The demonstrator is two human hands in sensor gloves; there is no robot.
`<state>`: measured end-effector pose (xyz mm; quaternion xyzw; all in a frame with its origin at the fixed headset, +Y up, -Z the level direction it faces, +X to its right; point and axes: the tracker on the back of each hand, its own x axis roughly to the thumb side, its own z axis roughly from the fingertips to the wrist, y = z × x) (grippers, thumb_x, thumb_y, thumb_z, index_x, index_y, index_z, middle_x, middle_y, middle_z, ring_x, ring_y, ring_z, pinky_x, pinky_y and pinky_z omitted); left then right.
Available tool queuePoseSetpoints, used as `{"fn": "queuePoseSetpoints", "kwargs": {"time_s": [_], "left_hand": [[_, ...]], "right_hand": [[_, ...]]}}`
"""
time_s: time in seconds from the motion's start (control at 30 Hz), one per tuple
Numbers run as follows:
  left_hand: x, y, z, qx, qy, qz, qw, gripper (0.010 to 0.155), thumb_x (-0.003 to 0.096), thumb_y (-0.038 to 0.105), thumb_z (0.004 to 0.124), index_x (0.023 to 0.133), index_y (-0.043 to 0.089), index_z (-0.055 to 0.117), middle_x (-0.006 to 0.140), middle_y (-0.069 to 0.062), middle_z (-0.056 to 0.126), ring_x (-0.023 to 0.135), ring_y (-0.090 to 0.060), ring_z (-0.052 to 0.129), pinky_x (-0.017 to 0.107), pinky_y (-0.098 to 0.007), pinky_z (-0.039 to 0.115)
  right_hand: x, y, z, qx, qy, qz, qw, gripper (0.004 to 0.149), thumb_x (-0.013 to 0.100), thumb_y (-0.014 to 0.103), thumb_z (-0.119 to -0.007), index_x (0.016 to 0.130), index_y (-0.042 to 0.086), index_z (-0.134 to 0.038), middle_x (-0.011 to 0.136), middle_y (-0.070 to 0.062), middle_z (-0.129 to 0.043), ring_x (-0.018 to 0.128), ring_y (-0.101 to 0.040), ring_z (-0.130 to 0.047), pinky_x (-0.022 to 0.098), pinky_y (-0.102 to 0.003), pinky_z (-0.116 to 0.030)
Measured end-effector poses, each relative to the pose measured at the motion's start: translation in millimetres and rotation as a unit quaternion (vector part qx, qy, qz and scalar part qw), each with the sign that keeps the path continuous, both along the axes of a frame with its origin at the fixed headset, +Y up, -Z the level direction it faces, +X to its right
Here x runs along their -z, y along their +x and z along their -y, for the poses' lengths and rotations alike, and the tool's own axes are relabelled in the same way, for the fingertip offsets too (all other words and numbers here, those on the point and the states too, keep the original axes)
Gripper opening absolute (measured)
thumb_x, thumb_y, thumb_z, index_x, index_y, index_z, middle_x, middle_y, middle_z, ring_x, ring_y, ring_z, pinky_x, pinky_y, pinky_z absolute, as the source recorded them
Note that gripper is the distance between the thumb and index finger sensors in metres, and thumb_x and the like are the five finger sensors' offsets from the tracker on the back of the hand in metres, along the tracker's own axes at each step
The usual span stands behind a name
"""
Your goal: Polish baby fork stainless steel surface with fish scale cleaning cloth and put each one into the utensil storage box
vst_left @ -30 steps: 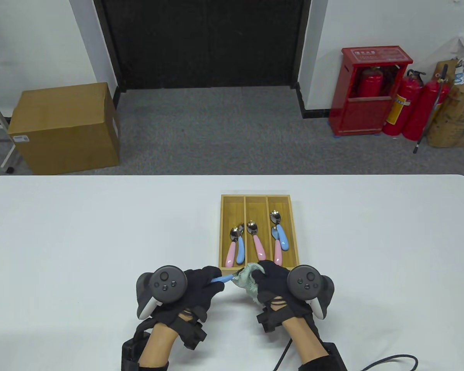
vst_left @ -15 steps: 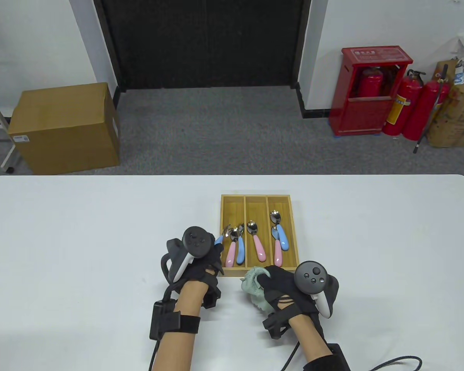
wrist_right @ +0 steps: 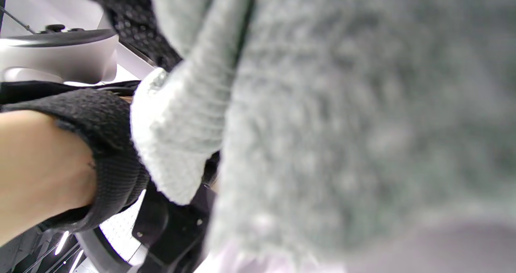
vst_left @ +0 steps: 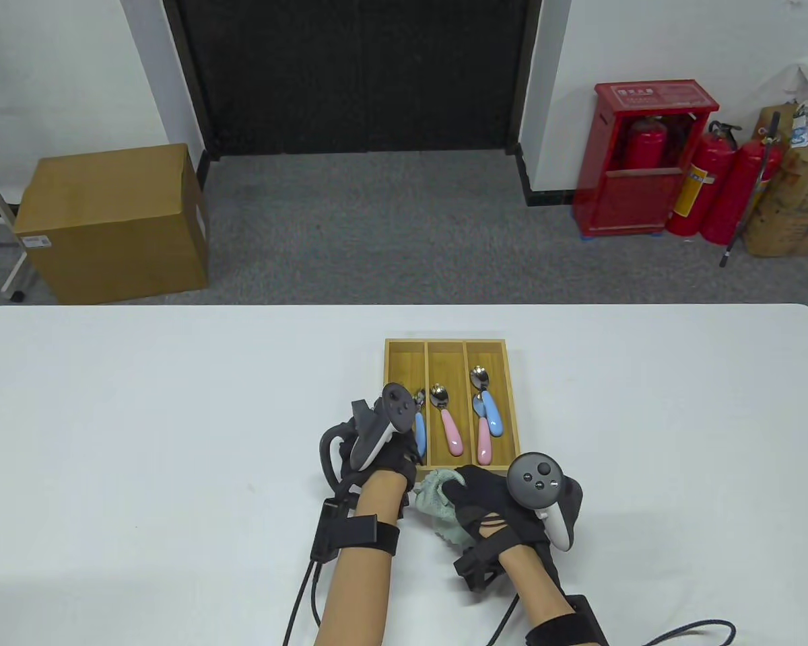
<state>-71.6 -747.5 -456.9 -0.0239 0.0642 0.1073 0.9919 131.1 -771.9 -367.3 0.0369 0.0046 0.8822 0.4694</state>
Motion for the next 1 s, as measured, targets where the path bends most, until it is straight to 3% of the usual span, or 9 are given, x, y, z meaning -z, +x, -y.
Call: {"fn": "queuePoseSetpoints", "kwargs": {"time_s": [0.23, 0.43, 0.77, 0.9, 1.0], "left_hand": [[-3, 1, 5, -0.016, -0.009, 0.008, 1.000, 0.058, 0.0516, 0.048, 0.066, 0.095, 0.009, 0.061, 0.095, -0.020, 0.080, 0.087, -0.047, 0.086, 0.066, -0.063, 0.062], [-17, -21, -11, -0.063, 0.014, 0.021, 0.998, 0.059, 0.0512, 0.048, 0.066, 0.096, 0.010, 0.062, 0.095, -0.020, 0.081, 0.087, -0.047, 0.086, 0.065, -0.063, 0.062], [-85, -124, -44, -0.046, 0.057, 0.061, 0.995, 0.072, 0.0505, 0.062, 0.067, 0.105, 0.018, 0.052, 0.110, -0.016, 0.065, 0.099, -0.053, 0.068, 0.068, -0.069, 0.050], [-111, -160, -42, -0.074, 0.068, 0.080, 0.992, 0.079, 0.0506, 0.068, 0.064, 0.111, 0.020, 0.045, 0.119, -0.013, 0.046, 0.110, -0.050, 0.048, 0.070, -0.074, 0.035], [-124, -177, -27, -0.098, 0.096, 0.092, 0.986, 0.082, 0.0503, 0.071, 0.063, 0.112, 0.022, 0.043, 0.121, -0.012, 0.039, 0.113, -0.048, 0.040, 0.068, -0.076, 0.029]], "right_hand": [[-1, 1, 0, 0.003, -0.001, -0.001, 1.000, 0.045, 0.036, 0.033, -0.085, 0.069, 0.003, -0.091, 0.041, -0.020, -0.101, 0.011, -0.024, -0.099, 0.005, -0.042, -0.083], [-1, 2, 0, 0.005, 0.002, -0.005, 1.000, 0.046, 0.037, 0.033, -0.085, 0.070, 0.003, -0.090, 0.043, -0.020, -0.101, 0.012, -0.025, -0.100, 0.006, -0.043, -0.083], [-2, -1, -4, 0.034, 0.019, -0.021, 0.999, 0.053, 0.043, 0.035, -0.082, 0.083, 0.000, -0.076, 0.052, -0.021, -0.097, 0.020, -0.029, -0.100, 0.012, -0.045, -0.083], [-3, -5, -7, 0.042, 0.018, -0.044, 0.998, 0.057, 0.044, 0.035, -0.081, 0.087, 0.000, -0.068, 0.055, -0.021, -0.096, 0.024, -0.032, -0.101, 0.015, -0.048, -0.083], [-4, -11, -8, 0.045, 0.008, -0.076, 0.996, 0.058, 0.044, 0.033, -0.081, 0.089, 0.000, -0.064, 0.059, -0.021, -0.096, 0.029, -0.036, -0.101, 0.019, -0.050, -0.083]]}}
